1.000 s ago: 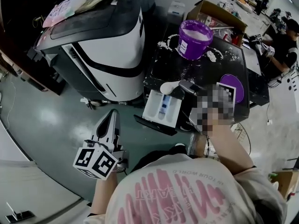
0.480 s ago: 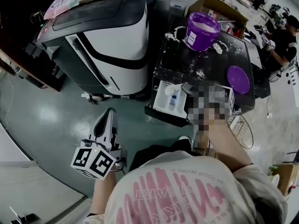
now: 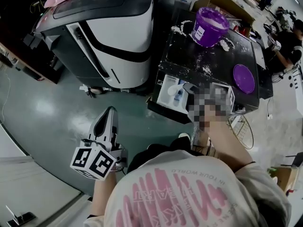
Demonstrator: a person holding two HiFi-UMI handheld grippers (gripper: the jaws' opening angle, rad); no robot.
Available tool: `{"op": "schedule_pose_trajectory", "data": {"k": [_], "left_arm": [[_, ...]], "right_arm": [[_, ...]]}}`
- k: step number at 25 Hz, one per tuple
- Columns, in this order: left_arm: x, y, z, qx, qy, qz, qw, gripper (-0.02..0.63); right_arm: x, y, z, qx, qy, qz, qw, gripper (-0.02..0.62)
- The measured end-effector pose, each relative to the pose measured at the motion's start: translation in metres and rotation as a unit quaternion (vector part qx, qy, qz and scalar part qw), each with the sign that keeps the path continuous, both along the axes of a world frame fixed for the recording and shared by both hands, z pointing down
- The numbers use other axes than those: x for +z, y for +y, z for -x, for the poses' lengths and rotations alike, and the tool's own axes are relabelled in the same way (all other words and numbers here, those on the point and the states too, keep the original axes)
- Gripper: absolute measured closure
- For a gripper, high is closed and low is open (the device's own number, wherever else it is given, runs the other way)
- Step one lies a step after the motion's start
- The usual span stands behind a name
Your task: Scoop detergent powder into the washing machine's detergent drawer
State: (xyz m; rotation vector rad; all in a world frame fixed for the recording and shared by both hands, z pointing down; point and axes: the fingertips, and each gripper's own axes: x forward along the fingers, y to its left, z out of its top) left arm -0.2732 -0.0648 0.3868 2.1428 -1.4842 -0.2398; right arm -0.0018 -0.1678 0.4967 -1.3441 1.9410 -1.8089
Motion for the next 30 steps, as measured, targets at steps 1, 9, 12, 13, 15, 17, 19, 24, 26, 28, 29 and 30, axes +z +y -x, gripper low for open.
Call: {"op": "schedule_pose_trajectory", "data": {"k": [1, 9, 12, 13, 15, 17, 19, 24, 26, 28, 29, 30], "left_arm": [[0.001, 0.0, 0.002, -0.002, 0.001, 0.001, 1.0, 0.603], [0.005, -0.005, 0.014, -0.015, 0.008, 0.004, 0.9998, 0.603], [0.006, -0.006, 0.017, -0.018, 0.01, 0.005, 0.9998, 0.603], [0.007, -0.006, 0.018, -0.02, 0.011, 0.005, 0.9997, 0.603], [0.008, -0.006, 0.02, -0.023, 0.013, 0.006, 0.9996, 0.603], [0.009, -0.006, 0.022, -0.025, 0.014, 0.005, 0.9996, 0.603], [0.009, -0.006, 0.023, -0.026, 0.015, 0.005, 0.9995, 0.603], [0.008, -0.006, 0.022, -0.027, 0.019, 0.003, 0.9995, 0.603], [0.009, -0.005, 0.023, -0.029, 0.02, 0.003, 0.9994, 0.603], [0.009, -0.004, 0.025, -0.03, 0.021, 0.003, 0.9993, 0.603], [0.009, -0.004, 0.025, -0.031, 0.021, 0.003, 0.9993, 0.603], [0.009, -0.003, 0.026, -0.031, 0.021, 0.002, 0.9993, 0.603]], "right_arm": [[0.002, -0.001, 0.002, -0.003, 0.006, 0.0, 1.0, 0.594], [0.011, -0.008, 0.018, -0.047, 0.086, -0.016, 0.995, 0.595], [0.013, -0.011, 0.021, -0.062, 0.116, -0.023, 0.991, 0.594], [0.013, -0.012, 0.022, -0.068, 0.129, -0.027, 0.989, 0.594], [0.015, -0.012, 0.024, -0.085, 0.162, -0.035, 0.982, 0.594], [0.017, -0.011, 0.026, -0.105, 0.195, -0.044, 0.974, 0.594], [0.018, -0.01, 0.029, -0.124, 0.224, -0.052, 0.965, 0.594], [0.019, -0.007, 0.038, -0.178, 0.29, -0.075, 0.937, 0.594], [0.019, -0.005, 0.041, -0.2, 0.318, -0.089, 0.923, 0.594], [0.02, -0.004, 0.045, -0.217, 0.339, -0.1, 0.91, 0.594], [0.02, -0.003, 0.046, -0.225, 0.348, -0.105, 0.904, 0.594], [0.021, -0.002, 0.048, -0.233, 0.358, -0.109, 0.897, 0.594]]}}
